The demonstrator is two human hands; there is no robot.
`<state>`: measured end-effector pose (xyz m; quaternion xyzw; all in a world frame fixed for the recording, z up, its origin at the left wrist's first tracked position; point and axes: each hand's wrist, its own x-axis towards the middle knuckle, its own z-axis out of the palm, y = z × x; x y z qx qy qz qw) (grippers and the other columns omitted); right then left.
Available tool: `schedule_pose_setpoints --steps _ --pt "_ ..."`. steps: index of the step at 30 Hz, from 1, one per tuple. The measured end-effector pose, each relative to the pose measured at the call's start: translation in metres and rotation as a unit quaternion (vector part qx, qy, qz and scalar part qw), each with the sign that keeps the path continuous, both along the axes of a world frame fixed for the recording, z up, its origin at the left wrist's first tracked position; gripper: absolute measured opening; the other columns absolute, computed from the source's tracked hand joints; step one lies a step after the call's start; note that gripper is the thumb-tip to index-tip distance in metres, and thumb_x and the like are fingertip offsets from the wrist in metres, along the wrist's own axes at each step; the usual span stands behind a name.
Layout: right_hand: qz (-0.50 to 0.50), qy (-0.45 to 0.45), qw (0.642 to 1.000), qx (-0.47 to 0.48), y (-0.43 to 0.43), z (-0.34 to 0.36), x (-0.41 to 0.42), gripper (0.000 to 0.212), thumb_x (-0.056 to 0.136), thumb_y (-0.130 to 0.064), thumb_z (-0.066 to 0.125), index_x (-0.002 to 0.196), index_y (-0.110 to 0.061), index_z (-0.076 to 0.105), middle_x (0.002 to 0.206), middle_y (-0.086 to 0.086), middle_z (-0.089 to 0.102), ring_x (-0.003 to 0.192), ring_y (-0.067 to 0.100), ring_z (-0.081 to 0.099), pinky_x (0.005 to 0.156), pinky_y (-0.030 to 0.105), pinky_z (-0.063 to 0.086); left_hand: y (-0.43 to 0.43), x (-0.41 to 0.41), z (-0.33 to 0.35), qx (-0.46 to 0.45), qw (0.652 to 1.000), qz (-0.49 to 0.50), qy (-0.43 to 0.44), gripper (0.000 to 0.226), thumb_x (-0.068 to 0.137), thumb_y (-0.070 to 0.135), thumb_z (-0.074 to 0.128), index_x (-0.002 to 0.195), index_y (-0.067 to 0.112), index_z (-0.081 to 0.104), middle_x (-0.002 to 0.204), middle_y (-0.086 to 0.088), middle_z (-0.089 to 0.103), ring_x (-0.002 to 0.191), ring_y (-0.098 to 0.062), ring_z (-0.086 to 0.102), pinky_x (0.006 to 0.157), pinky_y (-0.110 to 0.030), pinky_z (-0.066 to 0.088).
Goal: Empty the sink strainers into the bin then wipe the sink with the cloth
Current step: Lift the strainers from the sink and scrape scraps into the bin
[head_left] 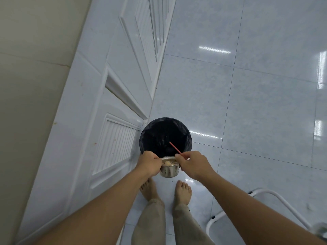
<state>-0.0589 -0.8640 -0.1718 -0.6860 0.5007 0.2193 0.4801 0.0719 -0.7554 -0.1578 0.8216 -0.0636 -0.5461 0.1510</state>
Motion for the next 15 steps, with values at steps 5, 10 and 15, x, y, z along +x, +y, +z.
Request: schedule_pose_setpoints --steps 5,10,15 --pt "0.169 0.043 0.982 -0.07 -0.033 0.017 0.003 0.06 0.098 -0.053 0.047 0.049 -0.018 0.051 0.049 -0.003 0.048 0.051 0.015 0.051 0.051 0.028 0.039 -0.013 0.007 -0.003 0.017 1.0 0.005 0.015 0.037 0.088 0.005 0.052 0.053 0.013 0.044 0.055 -0.006 0.047 0.051 -0.02 0.044 0.055 -0.029 0.039" --pt "0.306 0.063 0.948 -0.064 -0.056 0.035 0.024 0.027 0.087 -0.047 0.067 0.08 -0.023 0.076 0.073 -0.002 0.067 0.072 0.018 0.066 0.063 0.032 0.056 -0.023 0.012 -0.005 0.011 1.0 0.005 0.004 0.031 0.089 0.011 0.059 0.059 0.01 0.052 0.061 -0.007 0.052 0.06 -0.022 0.051 0.058 -0.03 0.047" --pt "0.334 0.071 0.937 -0.073 -0.054 0.037 0.035 0.019 0.084 -0.036 0.07 0.071 -0.022 0.069 0.071 0.0 0.061 0.07 0.022 0.064 0.057 0.028 0.049 -0.03 0.014 -0.007 0.005 1.0 -0.004 -0.009 0.034 0.089 0.011 0.062 0.058 0.01 0.049 0.059 -0.007 0.049 0.056 -0.021 0.049 0.054 -0.029 0.045"
